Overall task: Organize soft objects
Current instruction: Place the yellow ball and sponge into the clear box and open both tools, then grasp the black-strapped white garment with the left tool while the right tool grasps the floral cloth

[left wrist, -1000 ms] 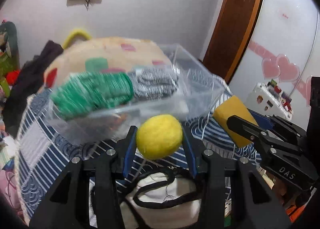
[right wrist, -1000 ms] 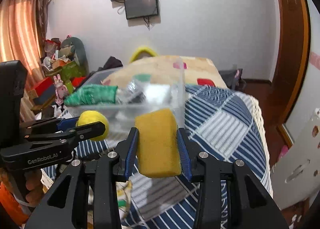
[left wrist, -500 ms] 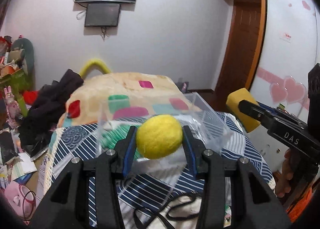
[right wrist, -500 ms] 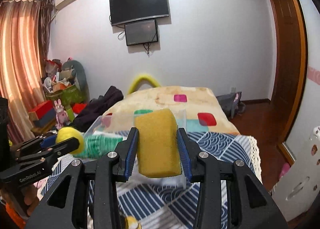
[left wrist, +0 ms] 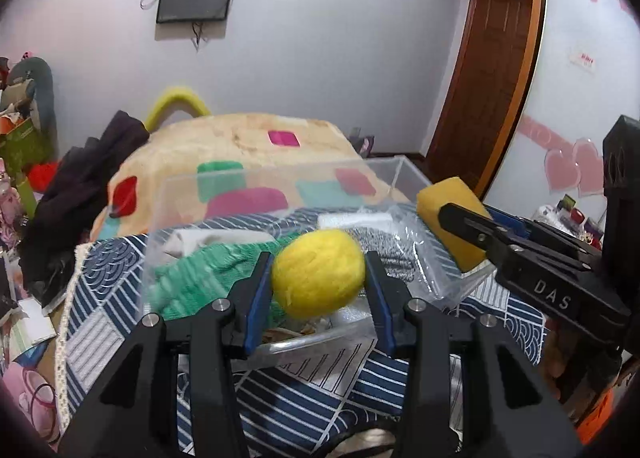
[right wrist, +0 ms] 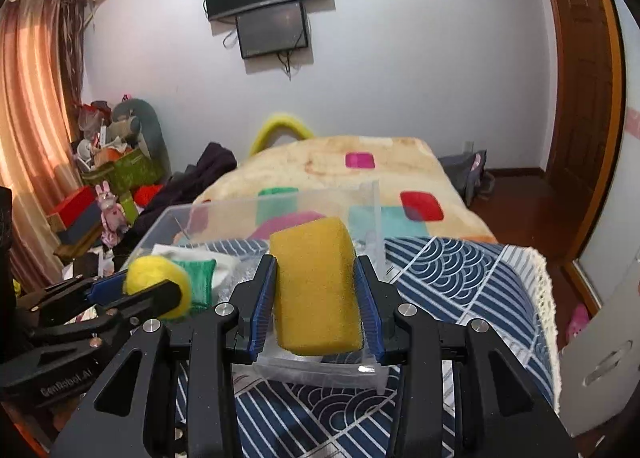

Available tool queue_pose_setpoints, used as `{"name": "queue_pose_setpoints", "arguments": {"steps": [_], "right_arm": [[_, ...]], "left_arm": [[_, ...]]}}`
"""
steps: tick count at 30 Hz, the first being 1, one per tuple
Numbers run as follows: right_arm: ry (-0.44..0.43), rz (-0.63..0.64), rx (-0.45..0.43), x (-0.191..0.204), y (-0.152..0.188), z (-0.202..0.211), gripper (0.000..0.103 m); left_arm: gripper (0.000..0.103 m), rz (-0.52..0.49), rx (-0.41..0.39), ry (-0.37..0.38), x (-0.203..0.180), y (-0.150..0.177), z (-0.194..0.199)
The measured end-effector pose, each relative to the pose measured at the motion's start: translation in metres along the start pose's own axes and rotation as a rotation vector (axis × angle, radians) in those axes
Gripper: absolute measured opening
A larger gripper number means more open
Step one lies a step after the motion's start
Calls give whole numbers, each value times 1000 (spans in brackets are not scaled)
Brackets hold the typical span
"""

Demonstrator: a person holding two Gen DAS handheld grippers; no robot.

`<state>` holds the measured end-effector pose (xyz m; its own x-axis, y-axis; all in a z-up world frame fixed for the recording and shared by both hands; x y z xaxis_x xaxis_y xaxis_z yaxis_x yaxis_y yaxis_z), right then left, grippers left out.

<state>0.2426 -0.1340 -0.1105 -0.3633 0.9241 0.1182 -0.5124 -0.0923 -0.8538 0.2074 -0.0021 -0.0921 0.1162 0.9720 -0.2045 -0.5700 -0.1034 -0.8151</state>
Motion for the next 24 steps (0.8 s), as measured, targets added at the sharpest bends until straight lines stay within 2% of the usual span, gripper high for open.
{"name": "queue_pose_setpoints", "arguments": {"steps": [5,10,13,19,24], "right_arm": [[9,10,24,1,7,-7,37],[21,33,28,2,6,-4,39],[7,32,36,3,6,0,52],[-1,29,13,3,0,15,54],[-4,29,-35,5,-7,37,64]], "left_arm": [[44,-11,42,5,-4,7,-19],[50,-30,59,-6,-9,11,-23],[58,-34,60,2,-11,11,-22],[68,-36,22,2,-11,8,-4],[78,-28,-46,4,-8,-1,26]]}}
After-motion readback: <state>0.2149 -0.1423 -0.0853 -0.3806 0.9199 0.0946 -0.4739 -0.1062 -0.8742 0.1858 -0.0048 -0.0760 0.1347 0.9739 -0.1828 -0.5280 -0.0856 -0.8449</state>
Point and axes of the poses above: each gripper's, at about its wrist camera, not at the fingertips, and z roughly against the way its jaws point, x to its left, y to its underside, the point moved 3 cm from there along -z, roughly the way its jaws point, and after that the axes turned 3 degrees about y, right-handed, at the moved point
